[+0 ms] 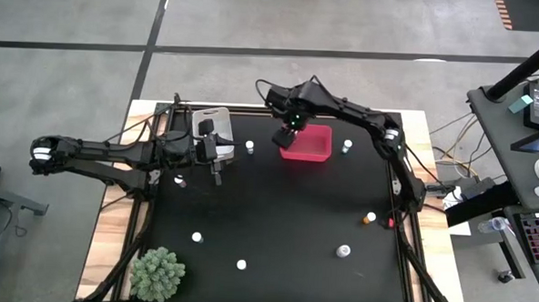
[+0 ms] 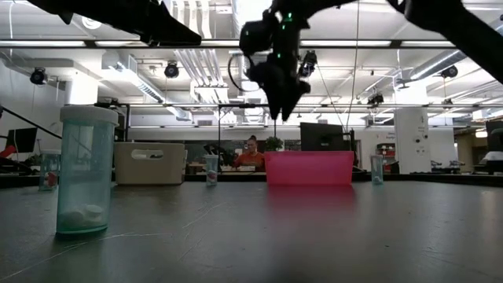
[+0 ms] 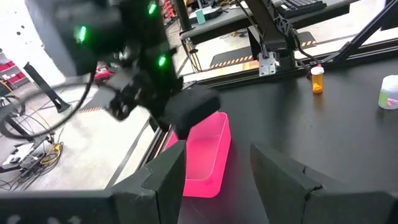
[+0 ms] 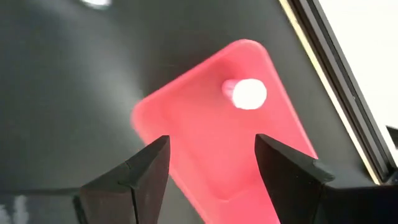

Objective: Pick and place medicine bottles into bin by pill shape (circle, oval)
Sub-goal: Put the blue capsule bottle into the gray bin

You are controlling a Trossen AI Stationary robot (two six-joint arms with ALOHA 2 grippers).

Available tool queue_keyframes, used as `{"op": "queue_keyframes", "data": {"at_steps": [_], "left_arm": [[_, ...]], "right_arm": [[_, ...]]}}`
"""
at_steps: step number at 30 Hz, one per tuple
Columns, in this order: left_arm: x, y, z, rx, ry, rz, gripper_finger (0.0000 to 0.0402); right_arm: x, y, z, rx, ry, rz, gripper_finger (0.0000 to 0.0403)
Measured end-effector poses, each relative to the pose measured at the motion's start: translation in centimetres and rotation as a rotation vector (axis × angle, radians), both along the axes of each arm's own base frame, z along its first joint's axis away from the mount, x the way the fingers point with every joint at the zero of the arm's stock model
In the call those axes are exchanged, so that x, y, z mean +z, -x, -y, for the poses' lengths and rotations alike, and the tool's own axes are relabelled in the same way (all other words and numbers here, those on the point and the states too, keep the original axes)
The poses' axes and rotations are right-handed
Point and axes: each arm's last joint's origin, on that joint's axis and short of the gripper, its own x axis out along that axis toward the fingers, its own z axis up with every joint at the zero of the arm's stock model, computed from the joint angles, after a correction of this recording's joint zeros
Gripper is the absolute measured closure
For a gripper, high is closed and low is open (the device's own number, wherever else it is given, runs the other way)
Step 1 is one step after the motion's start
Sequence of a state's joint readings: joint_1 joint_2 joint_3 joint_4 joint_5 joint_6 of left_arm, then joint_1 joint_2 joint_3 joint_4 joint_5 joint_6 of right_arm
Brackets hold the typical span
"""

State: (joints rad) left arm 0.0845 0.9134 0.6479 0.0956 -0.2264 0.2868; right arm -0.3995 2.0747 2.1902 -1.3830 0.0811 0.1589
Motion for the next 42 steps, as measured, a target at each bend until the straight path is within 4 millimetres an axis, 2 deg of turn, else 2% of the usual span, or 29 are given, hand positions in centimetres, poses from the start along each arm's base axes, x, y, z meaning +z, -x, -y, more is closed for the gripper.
{"op": "queue_keyframes", "data": {"at_steps": [4,8,14,19,26,33,42], "left_arm": [[0.0,0.0,0.0,0.004,0.018,0.005,0.0240],[0.0,0.0,0.0,0.006,0.042,0.012,0.0240],[0.0,0.0,0.0,0.006,0.048,0.015,0.0240],[0.0,0.0,0.0,0.010,0.067,0.024,0.0240],[0.1,-0.2,0.0,0.018,0.118,0.043,0.0240],[-0.6,-0.9,0.0,0.037,0.217,0.054,0.0240],[-1.9,-3.0,-0.2,0.075,0.371,0.055,0.0240]], "right_arm": [[1.8,0.0,-3.0,0.072,0.030,0.070,0.0178],[2.8,0.7,-6.4,0.149,0.060,0.162,0.0179],[2.7,2.7,-10.9,0.254,0.116,0.374,0.0179],[1.7,5.3,-13.2,0.339,0.177,0.565,0.0179],[-0.5,9.9,-14.9,0.443,0.259,0.736,0.0179],[-2.8,14.4,-15.5,0.501,0.339,0.864,0.0179],[-4.0,18.3,-15.7,0.533,0.416,0.999,0.0179]]}}
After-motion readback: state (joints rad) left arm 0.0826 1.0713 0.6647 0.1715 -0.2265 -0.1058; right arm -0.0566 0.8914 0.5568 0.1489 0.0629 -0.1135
